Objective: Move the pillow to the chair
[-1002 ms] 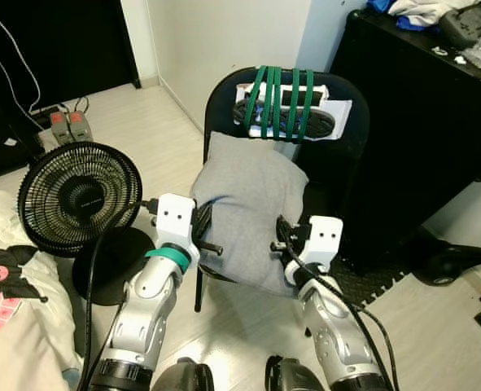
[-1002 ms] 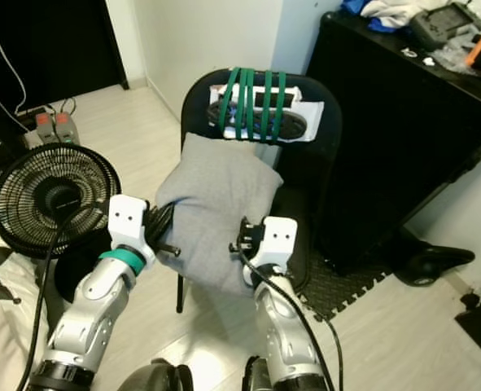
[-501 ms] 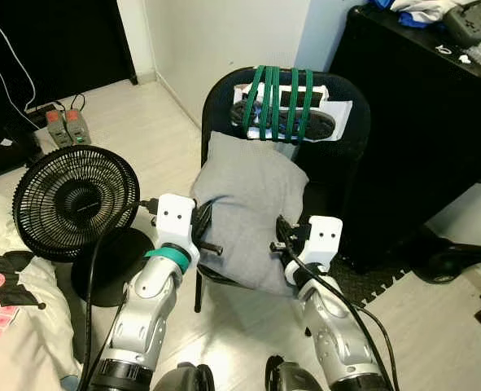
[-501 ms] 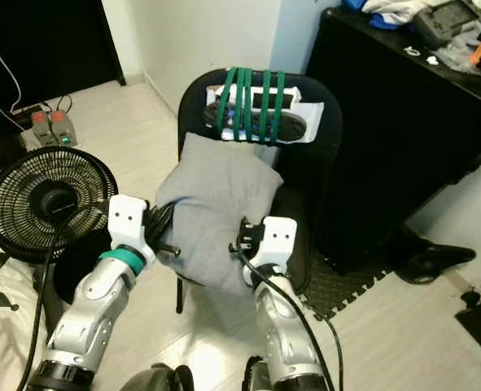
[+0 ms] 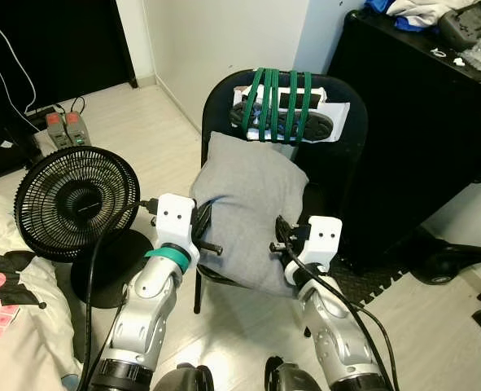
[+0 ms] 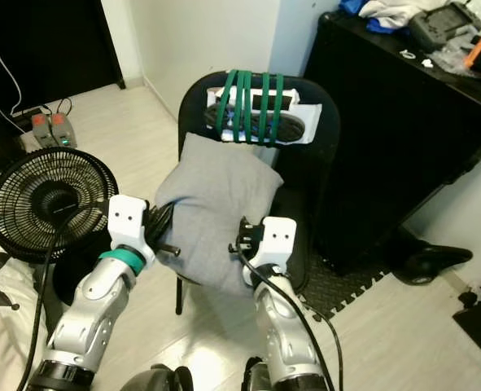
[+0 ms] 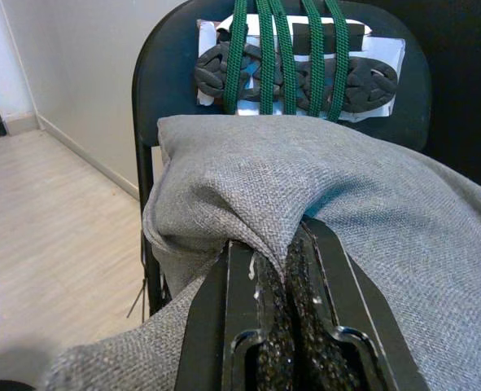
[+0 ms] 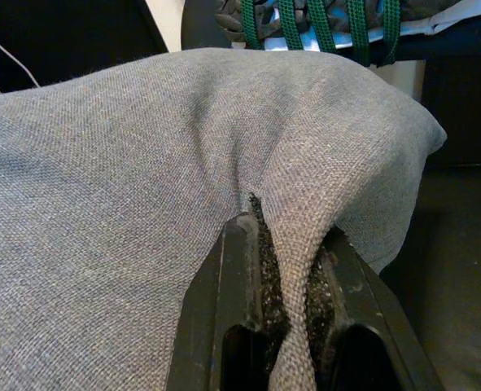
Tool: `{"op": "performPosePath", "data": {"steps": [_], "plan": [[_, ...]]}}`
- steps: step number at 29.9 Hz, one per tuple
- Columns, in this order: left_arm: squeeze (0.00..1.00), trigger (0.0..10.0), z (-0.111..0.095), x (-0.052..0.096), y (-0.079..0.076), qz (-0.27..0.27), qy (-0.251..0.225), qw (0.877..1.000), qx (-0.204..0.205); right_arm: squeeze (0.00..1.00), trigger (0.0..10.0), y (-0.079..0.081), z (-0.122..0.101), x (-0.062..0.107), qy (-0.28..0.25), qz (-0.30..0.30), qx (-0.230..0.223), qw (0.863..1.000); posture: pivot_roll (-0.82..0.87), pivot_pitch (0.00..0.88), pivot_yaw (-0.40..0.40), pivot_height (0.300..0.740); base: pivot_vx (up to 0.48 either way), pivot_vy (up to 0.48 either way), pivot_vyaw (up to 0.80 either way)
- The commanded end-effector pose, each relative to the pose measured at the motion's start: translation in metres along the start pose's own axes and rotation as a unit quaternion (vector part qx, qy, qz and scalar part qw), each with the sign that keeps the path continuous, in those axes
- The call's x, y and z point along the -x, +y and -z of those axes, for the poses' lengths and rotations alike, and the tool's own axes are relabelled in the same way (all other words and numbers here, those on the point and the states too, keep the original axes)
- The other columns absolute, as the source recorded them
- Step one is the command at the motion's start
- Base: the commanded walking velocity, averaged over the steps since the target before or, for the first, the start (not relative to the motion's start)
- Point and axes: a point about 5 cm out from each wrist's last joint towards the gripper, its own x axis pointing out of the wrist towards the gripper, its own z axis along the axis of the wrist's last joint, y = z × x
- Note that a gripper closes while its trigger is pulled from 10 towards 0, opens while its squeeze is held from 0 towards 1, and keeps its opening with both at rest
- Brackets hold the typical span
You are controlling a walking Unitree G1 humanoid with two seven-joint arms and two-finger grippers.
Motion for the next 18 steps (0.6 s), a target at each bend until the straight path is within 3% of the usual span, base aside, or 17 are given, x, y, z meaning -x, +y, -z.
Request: {"op": "performPosePath", "data": {"steps": [1, 8, 18], "plan": [[0.00, 10.0, 0.0016, 0.0018, -0.0027, -0.002, -0.006, 1.000, 0.001, 0.00, 10.0, 0.0083, 0.0048, 0.0032, 0.008, -0.017, -0.009, 1.000, -0.04, 0.090, 0.019, 0.713, 0.000, 0.000, 0.00], [0.00, 10.0, 0.0049, 0.0068, -0.0016, -0.020, -0.007, 1.000, 0.006, 0.00, 10.0, 0.0072, 0.0048, 0.0042, 0.016, -0.031, -0.001, 0.999, -0.04, 0.088, -0.022, 0.693, 0.000, 0.000, 0.00], [0.00, 10.0, 0.0053, 0.0087, 0.0005, -0.024, -0.006, 1.000, 0.004, 0.00, 10.0, 0.0097, 0.0047, 0.0015, 0.016, -0.035, -0.001, 0.999, -0.03, 0.083, -0.013, 0.683, 0.000, 0.000, 0.00]]}}
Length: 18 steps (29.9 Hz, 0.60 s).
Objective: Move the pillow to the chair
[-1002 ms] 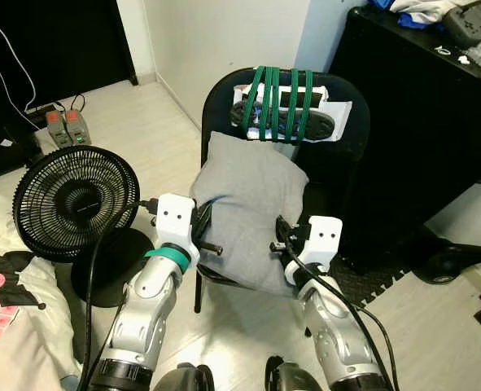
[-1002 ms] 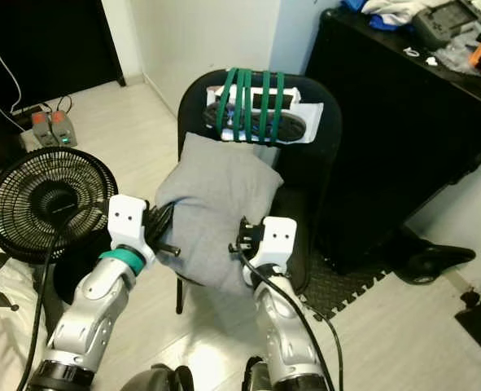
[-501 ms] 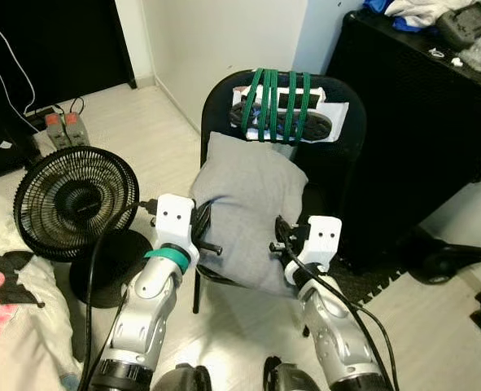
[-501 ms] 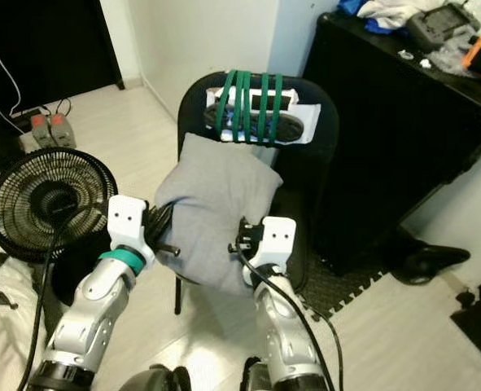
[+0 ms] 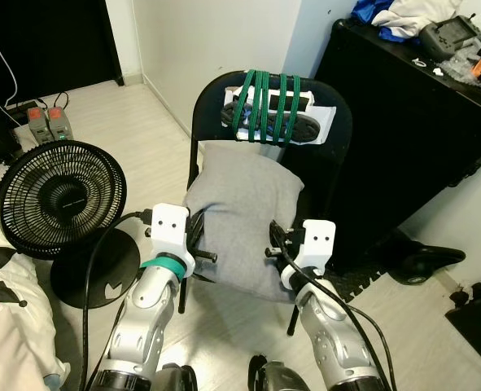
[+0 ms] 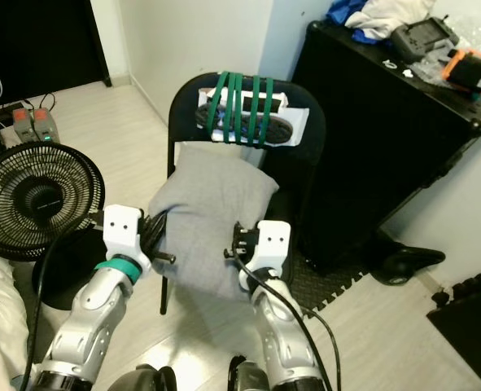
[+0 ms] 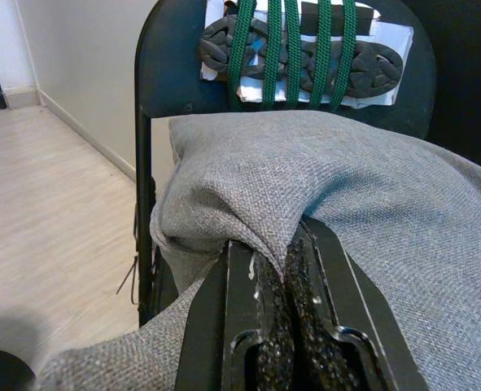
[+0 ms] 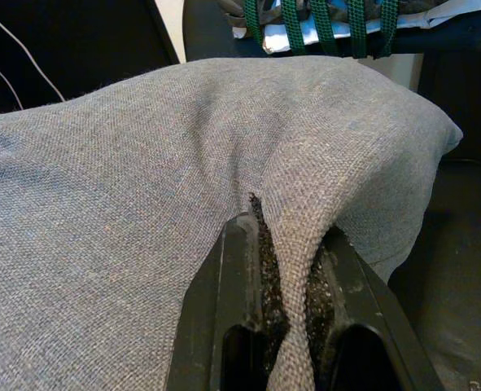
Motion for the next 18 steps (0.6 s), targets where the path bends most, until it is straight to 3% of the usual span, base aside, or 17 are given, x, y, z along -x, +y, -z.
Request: {"op": "performPosePath", "data": {"steps": [1, 18], "plan": [[0.00, 10.0, -0.0070, -0.0001, -0.0035, 0.007, -0.022, 1.000, -0.007, 0.00, 10.0, 0.0066, -0.0004, -0.0008, -0.002, -0.014, -0.001, 1.000, -0.03, 0.081, -0.005, 0.683, 0.000, 0.000, 0.00], [0.00, 10.0, -0.0071, -0.0025, -0.0079, 0.021, -0.020, 1.000, -0.008, 0.00, 10.0, 0.0052, 0.0006, 0.0025, -0.004, -0.003, -0.008, 1.000, -0.04, 0.084, 0.012, 0.668, 0.000, 0.000, 0.00]]}}
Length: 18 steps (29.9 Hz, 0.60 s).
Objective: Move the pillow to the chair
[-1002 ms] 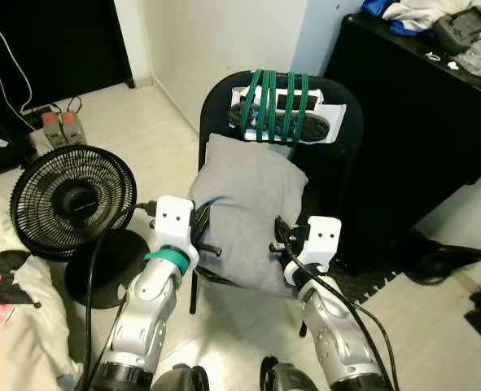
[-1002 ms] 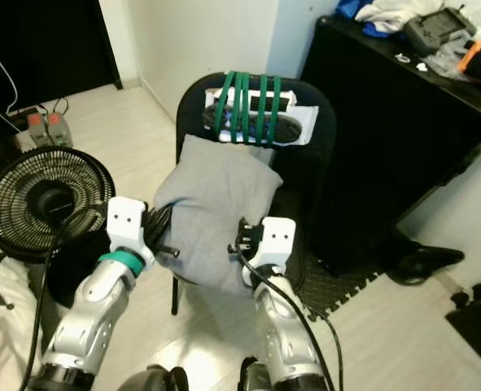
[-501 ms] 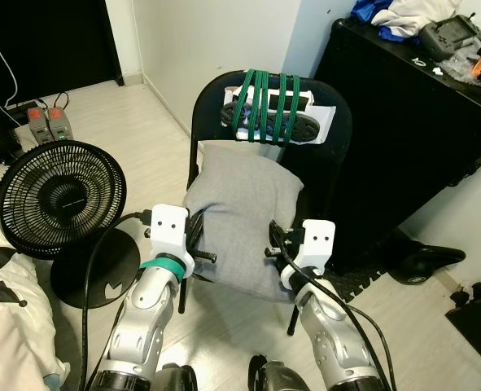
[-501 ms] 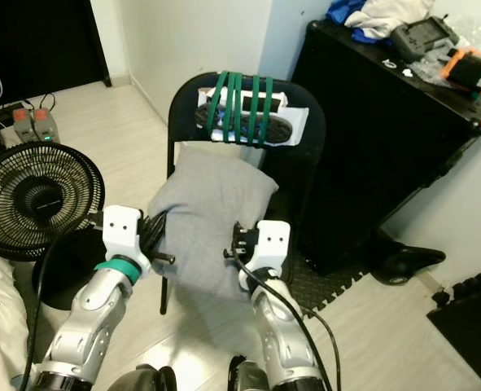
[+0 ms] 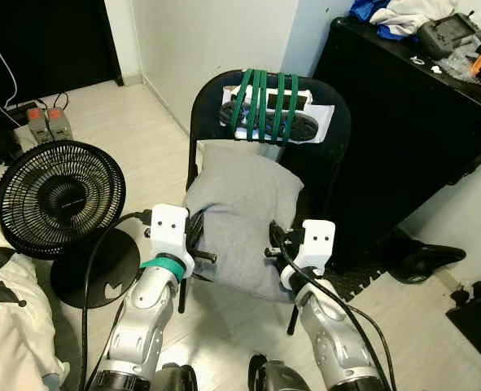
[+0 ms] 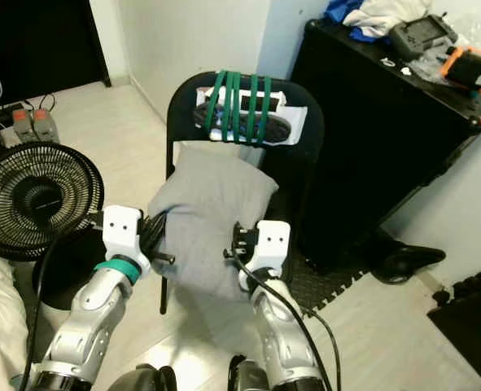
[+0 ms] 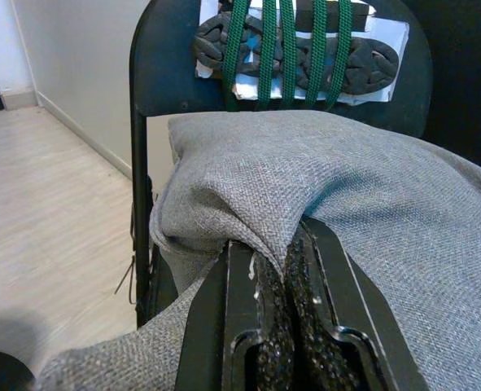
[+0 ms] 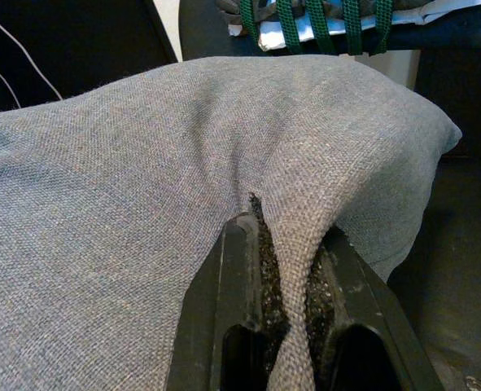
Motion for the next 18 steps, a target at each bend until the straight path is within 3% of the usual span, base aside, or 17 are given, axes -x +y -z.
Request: {"op": "performPosePath", "data": {"steps": [1, 18], "plan": [[0.00, 10.0, -0.0066, -0.0023, -0.0077, 0.017, -0.020, 1.000, -0.006, 0.00, 10.0, 0.0052, 0.0000, 0.0023, -0.005, -0.004, -0.008, 1.000, -0.04, 0.085, 0.011, 0.663, 0.000, 0.000, 0.00], [0.00, 10.0, -0.0066, -0.0022, -0.0072, 0.017, -0.019, 1.000, -0.006, 0.00, 10.0, 0.0048, -0.0005, 0.0015, -0.005, -0.001, -0.007, 1.000, -0.04, 0.091, 0.019, 0.638, 0.000, 0.000, 0.00]]}}
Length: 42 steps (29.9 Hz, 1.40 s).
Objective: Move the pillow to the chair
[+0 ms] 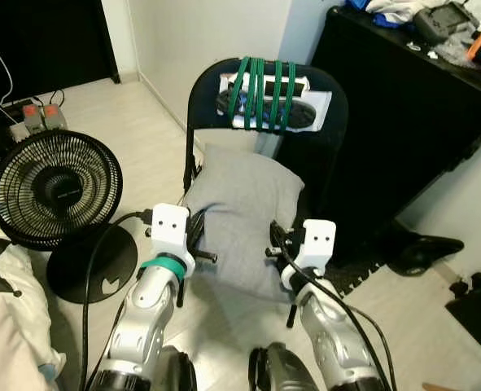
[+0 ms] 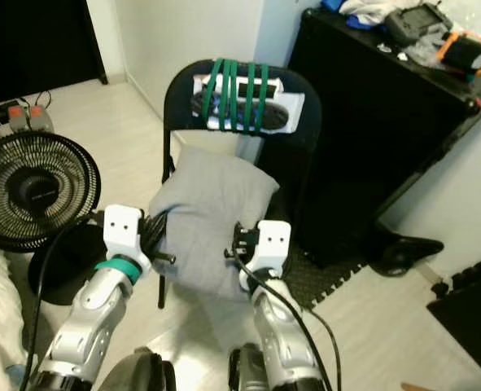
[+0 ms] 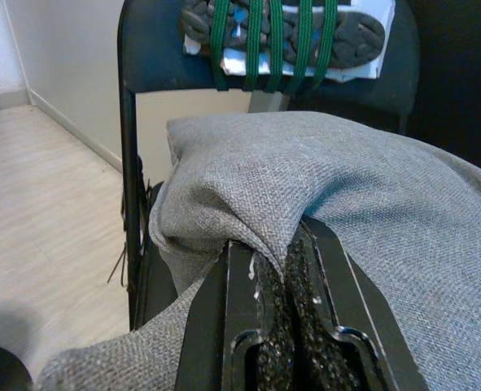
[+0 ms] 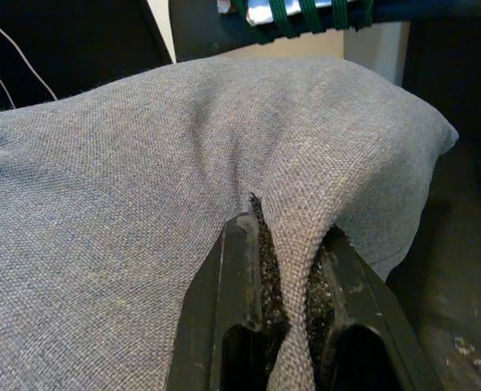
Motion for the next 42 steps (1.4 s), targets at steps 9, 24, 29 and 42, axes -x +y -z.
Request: {"op": "performPosePath", "data": {"steps": [9, 24, 29, 42], "plan": [[0.00, 10.0, -0.0064, -0.0024, -0.0073, 0.018, -0.017, 1.000, -0.006, 0.00, 10.0, 0.0040, 0.0003, 0.0020, -0.004, 0.000, -0.008, 1.000, -0.04, 0.094, 0.023, 0.638, 0.000, 0.000, 0.00], [0.00, 10.0, -0.0062, -0.0022, -0.0080, 0.023, -0.015, 1.000, -0.007, 0.00, 10.0, 0.0042, 0.0013, 0.0030, -0.003, 0.005, -0.015, 1.000, -0.04, 0.101, 0.034, 0.638, 0.000, 0.000, 0.00], [0.00, 10.0, -0.0058, -0.0022, -0.0082, 0.024, -0.014, 1.000, -0.007, 0.00, 10.0, 0.0041, 0.0015, 0.0034, -0.002, 0.006, -0.016, 1.000, -0.04, 0.103, 0.036, 0.628, 0.000, 0.000, 0.00], [0.00, 10.0, -0.0029, -0.0034, -0.0105, 0.036, -0.008, 0.999, -0.013, 0.00, 10.0, -0.0013, 0.0001, 0.0009, -0.003, 0.015, -0.009, 1.000, -0.04, 0.119, 0.040, 0.594, 0.000, 0.000, 0.00]]}}
